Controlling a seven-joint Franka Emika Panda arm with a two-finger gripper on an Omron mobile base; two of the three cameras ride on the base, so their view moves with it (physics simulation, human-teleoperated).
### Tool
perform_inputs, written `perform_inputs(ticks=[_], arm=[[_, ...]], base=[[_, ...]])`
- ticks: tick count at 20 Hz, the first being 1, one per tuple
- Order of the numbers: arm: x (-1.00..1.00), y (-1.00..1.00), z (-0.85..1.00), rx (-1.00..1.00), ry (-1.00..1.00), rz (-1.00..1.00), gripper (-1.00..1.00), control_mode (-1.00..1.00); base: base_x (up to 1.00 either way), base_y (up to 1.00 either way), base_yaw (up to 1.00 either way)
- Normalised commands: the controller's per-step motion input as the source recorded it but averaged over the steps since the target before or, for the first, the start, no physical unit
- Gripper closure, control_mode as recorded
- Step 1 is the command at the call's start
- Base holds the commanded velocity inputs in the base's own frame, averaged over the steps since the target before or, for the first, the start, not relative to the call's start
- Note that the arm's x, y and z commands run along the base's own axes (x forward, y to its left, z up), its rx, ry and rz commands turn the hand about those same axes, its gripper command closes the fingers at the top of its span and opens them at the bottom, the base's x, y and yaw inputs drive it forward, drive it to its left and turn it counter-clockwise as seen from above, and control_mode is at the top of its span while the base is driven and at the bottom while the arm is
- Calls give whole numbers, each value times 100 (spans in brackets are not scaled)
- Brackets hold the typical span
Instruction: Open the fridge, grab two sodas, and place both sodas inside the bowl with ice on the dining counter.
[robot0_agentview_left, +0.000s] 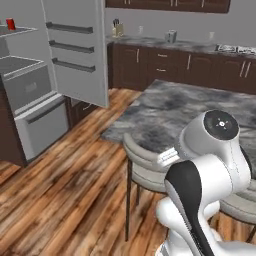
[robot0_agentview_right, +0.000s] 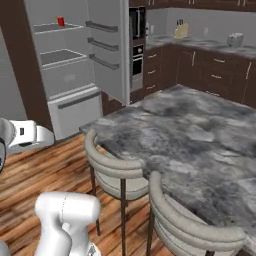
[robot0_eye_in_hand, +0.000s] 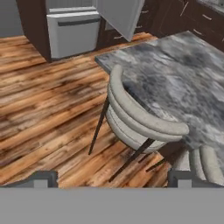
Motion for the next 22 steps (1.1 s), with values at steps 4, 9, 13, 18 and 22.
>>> perform_inputs(ticks=[4, 9, 13, 18, 22], arm=[[0, 0, 0, 0, 0, 0, -100, 100], [0, 0, 0, 0, 0, 0, -100, 100], [0, 0, 0, 0, 0, 0, -100, 100], [0, 0, 0, 0, 0, 0, -100, 100], [0, 0, 0, 0, 0, 0, -100, 100]], base=[[42, 74, 39], [83, 47, 34], [100, 25, 27], [100, 13, 20], [100, 0, 15]])
